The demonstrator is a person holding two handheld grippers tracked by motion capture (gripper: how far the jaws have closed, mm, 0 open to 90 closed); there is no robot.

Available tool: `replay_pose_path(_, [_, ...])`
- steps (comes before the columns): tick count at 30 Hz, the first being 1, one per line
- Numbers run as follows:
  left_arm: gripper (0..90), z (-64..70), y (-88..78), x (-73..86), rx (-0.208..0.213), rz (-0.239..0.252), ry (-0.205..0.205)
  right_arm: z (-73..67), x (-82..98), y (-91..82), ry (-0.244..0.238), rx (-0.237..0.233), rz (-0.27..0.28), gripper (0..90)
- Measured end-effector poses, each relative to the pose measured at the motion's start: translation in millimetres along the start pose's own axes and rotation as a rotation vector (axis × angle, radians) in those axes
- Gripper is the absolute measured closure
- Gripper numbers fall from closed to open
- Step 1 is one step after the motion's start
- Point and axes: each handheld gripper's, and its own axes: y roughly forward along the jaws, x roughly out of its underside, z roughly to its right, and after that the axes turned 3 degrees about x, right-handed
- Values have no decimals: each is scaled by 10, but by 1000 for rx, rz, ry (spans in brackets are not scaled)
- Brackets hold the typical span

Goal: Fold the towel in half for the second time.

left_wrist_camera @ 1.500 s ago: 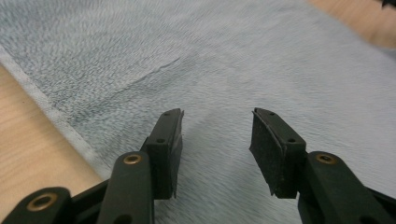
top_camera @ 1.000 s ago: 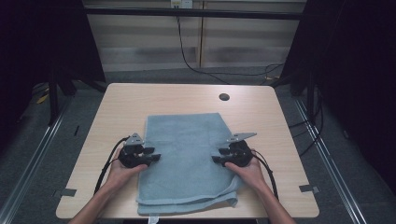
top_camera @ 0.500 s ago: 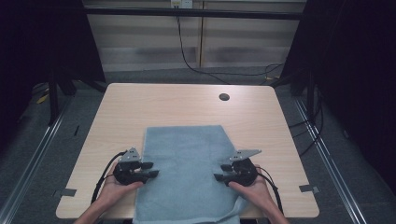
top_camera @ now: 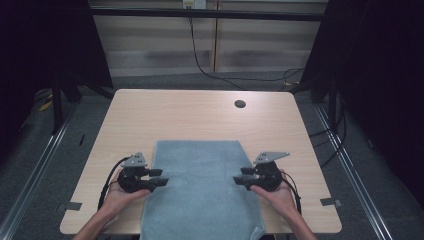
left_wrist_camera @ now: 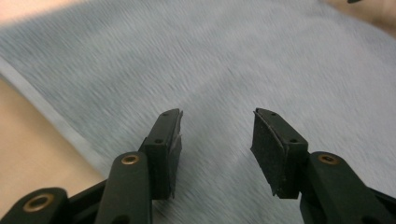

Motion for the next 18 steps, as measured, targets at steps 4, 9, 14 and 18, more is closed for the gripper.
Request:
replay_pose_path(4, [516,-259,13,-151,-47,48,-45,282,-150,33,25,34,35,522])
replay_pose_path(9, [493,-624,94,-282,-117,60,-106,540,-344,143,50,63,51,515])
replay_pose_path(14, [437,-838,202,-352,-156,75,-144,731,-492,371,89,63,64,499])
replay_pose_path(18, [376,-907,339,-346,-163,52,-156,838,-524,581,116,54,28,475])
